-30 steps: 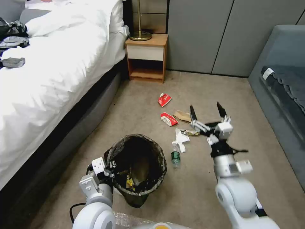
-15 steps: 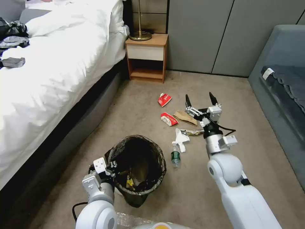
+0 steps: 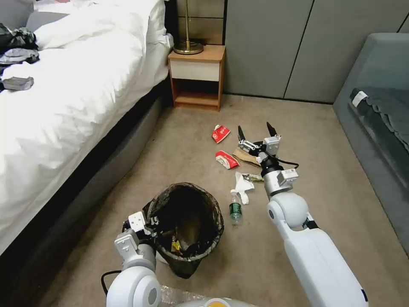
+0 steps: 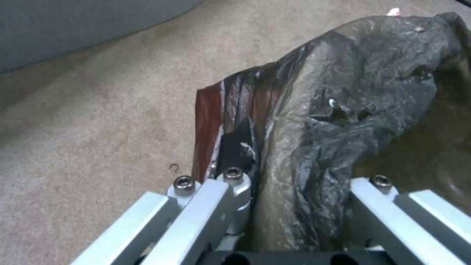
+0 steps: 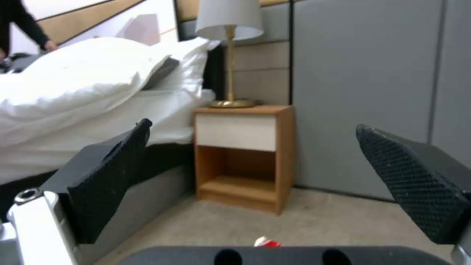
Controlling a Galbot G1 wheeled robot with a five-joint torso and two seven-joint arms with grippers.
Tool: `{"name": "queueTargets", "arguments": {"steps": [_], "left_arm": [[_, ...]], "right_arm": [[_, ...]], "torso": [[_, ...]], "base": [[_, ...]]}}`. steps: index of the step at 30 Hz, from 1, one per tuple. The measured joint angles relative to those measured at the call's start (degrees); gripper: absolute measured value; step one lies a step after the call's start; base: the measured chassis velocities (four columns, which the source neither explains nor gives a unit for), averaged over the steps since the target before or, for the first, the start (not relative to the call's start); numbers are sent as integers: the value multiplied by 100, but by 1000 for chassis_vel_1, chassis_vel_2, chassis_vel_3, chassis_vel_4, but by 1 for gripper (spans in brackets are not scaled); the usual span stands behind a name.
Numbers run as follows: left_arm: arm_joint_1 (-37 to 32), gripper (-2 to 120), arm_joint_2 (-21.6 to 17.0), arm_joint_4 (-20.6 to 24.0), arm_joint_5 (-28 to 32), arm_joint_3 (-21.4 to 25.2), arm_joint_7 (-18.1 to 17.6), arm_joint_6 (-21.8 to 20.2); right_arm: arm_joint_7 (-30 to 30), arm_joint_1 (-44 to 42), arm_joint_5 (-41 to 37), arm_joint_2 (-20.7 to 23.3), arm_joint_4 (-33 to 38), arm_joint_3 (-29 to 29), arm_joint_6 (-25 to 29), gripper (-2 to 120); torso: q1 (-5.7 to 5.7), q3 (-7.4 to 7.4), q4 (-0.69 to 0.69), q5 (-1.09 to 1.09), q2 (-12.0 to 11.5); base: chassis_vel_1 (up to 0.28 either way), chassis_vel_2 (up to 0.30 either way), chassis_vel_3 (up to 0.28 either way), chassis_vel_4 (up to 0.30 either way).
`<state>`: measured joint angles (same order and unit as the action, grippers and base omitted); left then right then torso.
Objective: Pick up the trash bin, then pick up the garbage from the floor and place it into the trash bin.
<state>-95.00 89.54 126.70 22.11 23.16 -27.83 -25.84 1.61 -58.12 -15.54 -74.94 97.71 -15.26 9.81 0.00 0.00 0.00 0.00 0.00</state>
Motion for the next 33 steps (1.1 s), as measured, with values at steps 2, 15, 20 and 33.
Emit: {"name": "queueTargets", "arguments": {"steps": [2,15,20,33], "left_arm": [[-15,75,-1,13,-8,4,0,4],[-28,75,-2,38,-16,8,0,13],[-29,75,-2,39,-16,8,1,15],[-29,75,-2,41,-16,7,1,17]], "right_arm": [[-79,5,-6,49,-84,13,-84,100],[-92,-4,-26,74,-108,23,-138,100],[-92,-8,-26,72,-101,22,-138,100],[-92,-12,-26,70,-92,19,-138,100]], "torso": [[0,0,-1,0,0],[0,0,0,0,0],[0,-1,-1,0,0],[0,-1,0,0,0]], "base": [[0,0,0,0],[0,0,0,0],[0,0,0,0],[0,0,0,0]]}}
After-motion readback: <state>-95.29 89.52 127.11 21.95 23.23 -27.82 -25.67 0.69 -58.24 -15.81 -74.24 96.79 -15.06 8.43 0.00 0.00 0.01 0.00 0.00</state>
